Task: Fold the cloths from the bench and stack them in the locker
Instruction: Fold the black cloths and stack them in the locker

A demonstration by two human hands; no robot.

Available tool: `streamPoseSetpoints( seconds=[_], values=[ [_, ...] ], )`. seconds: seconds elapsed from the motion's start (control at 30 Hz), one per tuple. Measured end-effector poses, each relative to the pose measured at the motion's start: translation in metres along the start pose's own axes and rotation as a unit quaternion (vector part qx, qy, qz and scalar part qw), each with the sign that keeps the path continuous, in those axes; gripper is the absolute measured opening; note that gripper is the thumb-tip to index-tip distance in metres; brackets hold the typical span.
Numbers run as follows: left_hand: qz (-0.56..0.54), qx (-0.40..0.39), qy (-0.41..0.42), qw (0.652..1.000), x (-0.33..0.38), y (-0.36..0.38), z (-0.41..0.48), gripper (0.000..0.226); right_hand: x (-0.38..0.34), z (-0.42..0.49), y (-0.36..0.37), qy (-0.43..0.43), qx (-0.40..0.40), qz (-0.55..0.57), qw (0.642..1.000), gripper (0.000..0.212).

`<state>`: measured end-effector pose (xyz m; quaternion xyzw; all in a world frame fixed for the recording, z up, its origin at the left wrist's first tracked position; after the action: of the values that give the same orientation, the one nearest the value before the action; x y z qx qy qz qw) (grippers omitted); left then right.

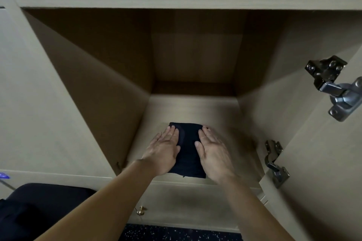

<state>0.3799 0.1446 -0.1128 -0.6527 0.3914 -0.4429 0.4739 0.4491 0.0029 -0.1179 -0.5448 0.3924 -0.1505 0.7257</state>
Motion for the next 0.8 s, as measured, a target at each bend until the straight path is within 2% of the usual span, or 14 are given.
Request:
streamPoseSetpoints(
  seconds=[0.23, 0.33, 0.43, 0.57, 0.8],
  values=[
    [-0.051, -0.025, 0.002, 0.998, -0.010, 0.006, -0.003, 0.058, -0.002, -0.002, 0.006, 0.008, -0.017, 0.008, 1.000, 0.052],
    [-0.086, -0.005, -0.003, 0.996, -0.008, -0.006, -0.016, 0.060, -0.005, -0.001, -0.004, 0.018, -0.042, -0.021, 0.999, 0.053],
    [-0.113, 0.039, -0.011, 0.993, -0.007, -0.028, -0.041, 0.064, -0.018, -0.007, -0.026, 0.022, -0.014, -0.054, 0.998, 0.055],
    [-0.029, 0.088, -0.031, 0.995, -0.004, -0.062, -0.090, 0.066, -0.054, -0.030, -0.058, -0.002, 0.043, -0.076, 0.996, 0.054],
    [0.014, 0.145, -0.094, 0.985, -0.021, -0.100, -0.201, 0.063, -0.134, -0.088, -0.090, -0.047, 0.033, -0.043, 0.997, 0.051]
  ],
)
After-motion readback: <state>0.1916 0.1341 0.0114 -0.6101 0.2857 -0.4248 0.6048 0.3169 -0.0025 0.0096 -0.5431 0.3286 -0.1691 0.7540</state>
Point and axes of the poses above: each hand's wrist, its own z-axis towards the middle knuckle, its own y-axis out of the palm, x = y × z, the point moved 3 cm from there along z, towards the middle knuckle, and after that the axes turned 3 degrees about -y, right-handed, at the moved point
